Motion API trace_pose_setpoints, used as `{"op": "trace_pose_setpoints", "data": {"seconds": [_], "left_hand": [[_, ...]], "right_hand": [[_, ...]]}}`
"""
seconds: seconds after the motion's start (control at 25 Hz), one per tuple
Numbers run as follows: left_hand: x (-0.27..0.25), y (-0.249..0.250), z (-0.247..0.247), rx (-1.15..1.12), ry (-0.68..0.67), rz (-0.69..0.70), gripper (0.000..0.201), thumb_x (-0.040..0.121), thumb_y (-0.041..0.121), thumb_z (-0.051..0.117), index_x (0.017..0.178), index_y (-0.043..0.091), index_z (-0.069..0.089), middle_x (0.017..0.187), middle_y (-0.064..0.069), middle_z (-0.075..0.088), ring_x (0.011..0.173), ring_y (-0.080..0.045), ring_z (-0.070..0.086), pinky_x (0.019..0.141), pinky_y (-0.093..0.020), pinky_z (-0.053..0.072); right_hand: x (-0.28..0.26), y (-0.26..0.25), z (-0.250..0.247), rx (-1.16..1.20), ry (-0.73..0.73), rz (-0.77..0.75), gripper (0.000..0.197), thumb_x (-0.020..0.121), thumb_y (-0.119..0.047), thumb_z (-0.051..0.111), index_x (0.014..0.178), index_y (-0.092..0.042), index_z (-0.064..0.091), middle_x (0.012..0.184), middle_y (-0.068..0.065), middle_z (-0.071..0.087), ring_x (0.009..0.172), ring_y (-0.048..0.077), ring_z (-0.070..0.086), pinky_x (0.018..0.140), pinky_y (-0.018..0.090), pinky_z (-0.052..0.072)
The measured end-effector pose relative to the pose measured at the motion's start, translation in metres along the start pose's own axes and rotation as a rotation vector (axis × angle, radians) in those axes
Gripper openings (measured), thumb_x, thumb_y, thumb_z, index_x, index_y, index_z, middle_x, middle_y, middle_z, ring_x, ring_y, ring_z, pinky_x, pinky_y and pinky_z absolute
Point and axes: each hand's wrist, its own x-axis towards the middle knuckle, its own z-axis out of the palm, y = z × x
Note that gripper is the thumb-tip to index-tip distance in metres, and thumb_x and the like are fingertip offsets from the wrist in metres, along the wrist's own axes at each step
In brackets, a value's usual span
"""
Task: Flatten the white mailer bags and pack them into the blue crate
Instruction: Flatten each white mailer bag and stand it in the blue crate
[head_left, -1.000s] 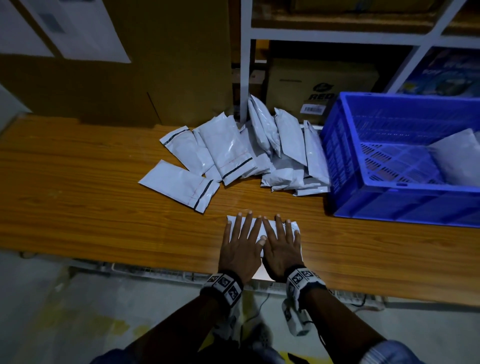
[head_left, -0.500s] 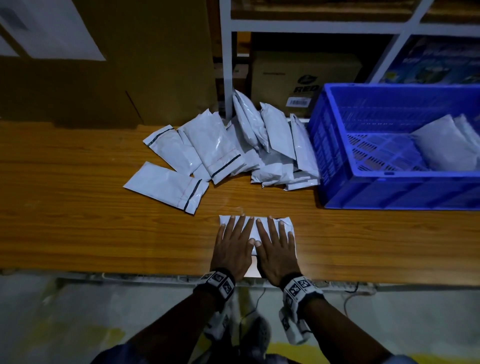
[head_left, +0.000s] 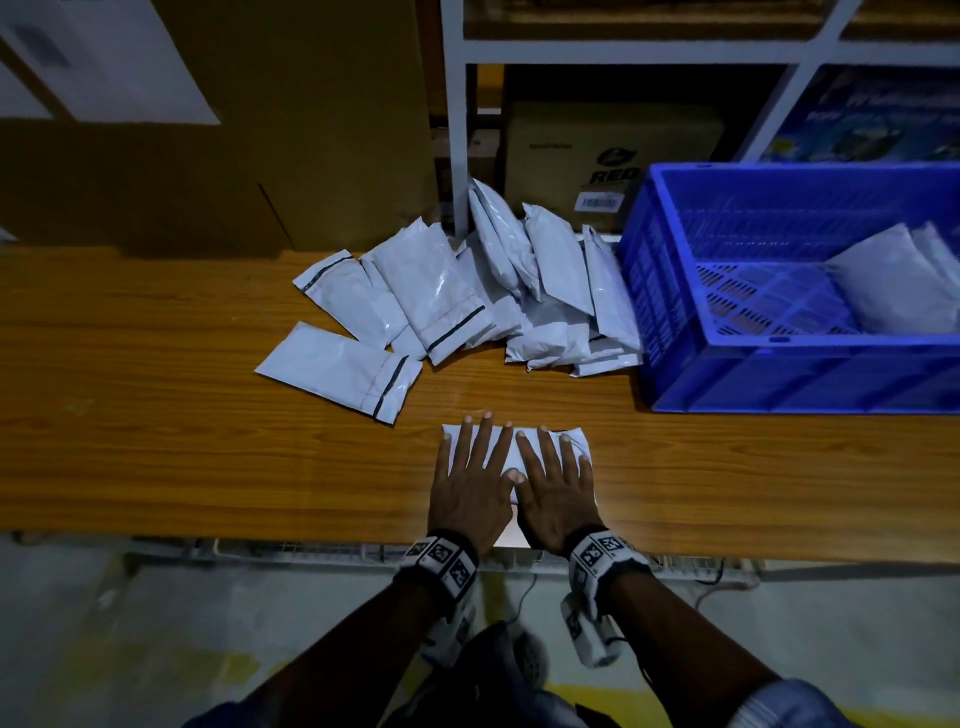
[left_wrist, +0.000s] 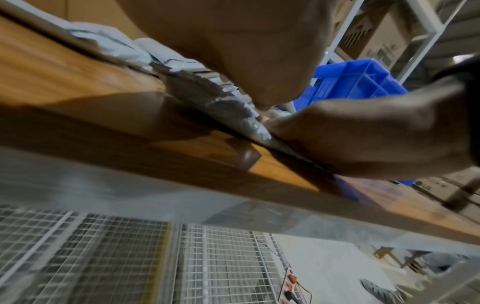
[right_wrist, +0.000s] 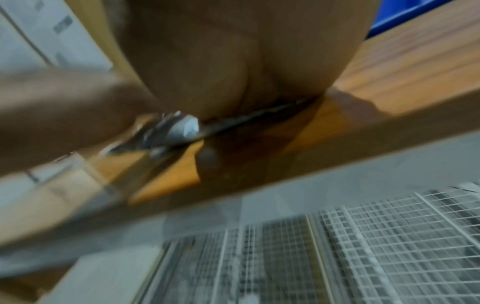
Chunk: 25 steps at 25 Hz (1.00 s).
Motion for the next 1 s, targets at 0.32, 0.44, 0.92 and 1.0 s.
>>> {"op": "trace_pose_setpoints", "data": {"seconds": [0.32,0.44,0.92,1.0], "left_hand": [[0.004,-0.001,-0.001,-0.063,-0.034,-0.034,0.055,0.106,0.038,0.032,0.158,0.032,0.015,0.167,0.003,0.013,0.154,-0.021,0.006,0.122,-0.041,0.001],[0.002,-0.005,0.002,-0.049,-0.035,-0.027,0.057,0.105,0.034,0.034,0.158,0.032,0.013,0.167,0.002,0.013,0.154,-0.021,0.006,0.124,-0.044,0.005],[-0.005,0.004,0.008,-0.02,0.002,-0.026,0.057,0.106,0.048,0.016,0.16,0.03,0.008,0.168,-0.001,0.0,0.155,-0.022,-0.005,0.122,-0.051,0.007],[-0.006,0.002,0.009,-0.037,-0.02,-0.036,0.056,0.106,0.05,0.009,0.158,0.035,-0.002,0.168,0.002,-0.008,0.154,-0.019,-0.013,0.122,-0.048,0.003]], "right_hand": [[-0.006,-0.001,-0.022,0.005,0.109,-0.073,0.058,0.102,-0.045,0.012,0.155,-0.036,-0.01,0.156,-0.009,-0.027,0.146,0.022,-0.028,0.119,0.048,-0.013],[-0.006,-0.004,-0.008,0.044,0.077,-0.06,0.057,0.102,-0.044,0.011,0.153,-0.04,-0.013,0.156,-0.008,-0.031,0.147,0.02,-0.027,0.12,0.047,-0.012],[0.003,0.001,0.0,0.004,0.014,-0.018,0.058,0.102,-0.043,0.01,0.151,-0.04,-0.021,0.157,-0.005,-0.035,0.144,0.019,-0.032,0.118,0.045,-0.017],[0.007,0.005,-0.001,-0.001,-0.035,-0.027,0.06,0.102,-0.042,0.013,0.151,-0.039,-0.021,0.155,-0.005,-0.037,0.143,0.02,-0.034,0.118,0.047,-0.016]]}}
